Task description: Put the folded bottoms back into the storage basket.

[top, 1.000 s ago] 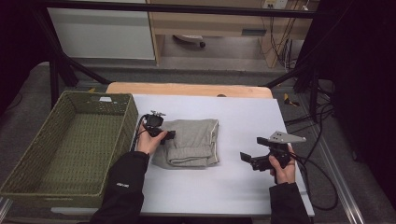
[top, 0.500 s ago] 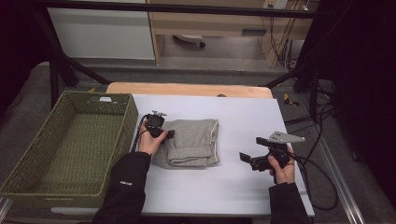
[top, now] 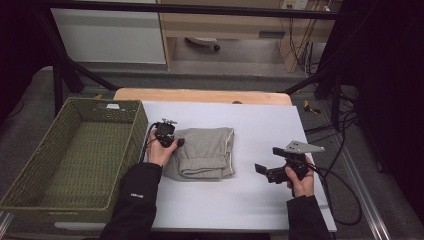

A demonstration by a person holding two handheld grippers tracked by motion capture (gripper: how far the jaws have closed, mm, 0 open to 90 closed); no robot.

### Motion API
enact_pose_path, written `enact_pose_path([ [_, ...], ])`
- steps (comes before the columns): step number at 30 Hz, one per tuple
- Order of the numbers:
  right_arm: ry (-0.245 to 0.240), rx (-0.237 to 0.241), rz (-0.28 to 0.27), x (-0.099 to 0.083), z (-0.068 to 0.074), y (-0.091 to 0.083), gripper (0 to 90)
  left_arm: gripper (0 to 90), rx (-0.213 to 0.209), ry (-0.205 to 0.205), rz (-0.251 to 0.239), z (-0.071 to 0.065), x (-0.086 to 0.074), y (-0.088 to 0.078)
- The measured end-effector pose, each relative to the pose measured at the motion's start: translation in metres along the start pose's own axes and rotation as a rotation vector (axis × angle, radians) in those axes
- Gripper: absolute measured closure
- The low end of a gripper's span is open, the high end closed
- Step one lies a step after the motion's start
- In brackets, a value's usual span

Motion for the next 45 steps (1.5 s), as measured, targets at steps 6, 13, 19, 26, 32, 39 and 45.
enact_pose_path([
  [6, -0.010, 0.001, 0.012, 0.002, 0.005, 0.006, 0.9, 68.5, 0.001, 0.017, 0.001, -0.002, 0.000, 0.000],
  [13, -0.021, -0.006, 0.028, 0.003, 0.008, 0.014, 0.6, 73.0, 0.001, 0.024, 0.005, -0.004, 0.000, 0.001],
  [19, -0.016, -0.018, 0.047, 0.005, 0.012, 0.023, 0.7, 73.6, 0.001, 0.031, 0.006, -0.004, -0.001, 0.001],
  [26, -0.016, -0.031, 0.051, 0.014, 0.018, 0.035, 0.7, 73.5, 0.001, 0.039, 0.001, -0.003, -0.001, 0.002],
  [32, -0.022, -0.064, 0.080, 0.022, 0.023, 0.052, 1.3, 73.4, -0.009, 0.042, 0.000, -0.003, -0.001, 0.002],
  [39, -0.025, -0.092, 0.118, 0.028, 0.026, 0.071, 1.7, 73.4, -0.011, 0.046, -0.001, -0.002, -0.001, 0.002],
  [45, -0.011, -0.104, 0.164, 0.027, 0.025, 0.090, 2.3, 73.3, -0.016, 0.047, -0.001, -0.002, -0.001, 0.002],
])
Point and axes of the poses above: each handheld gripper's, and its own axes: y roughly forward along the jaws, x roughly out of its top, z roughly to its left, the point moved 6 cm from there along y, roughly forward along the jaws, and after that the axes turned 9 degrees about z, right-handed, at the moved point
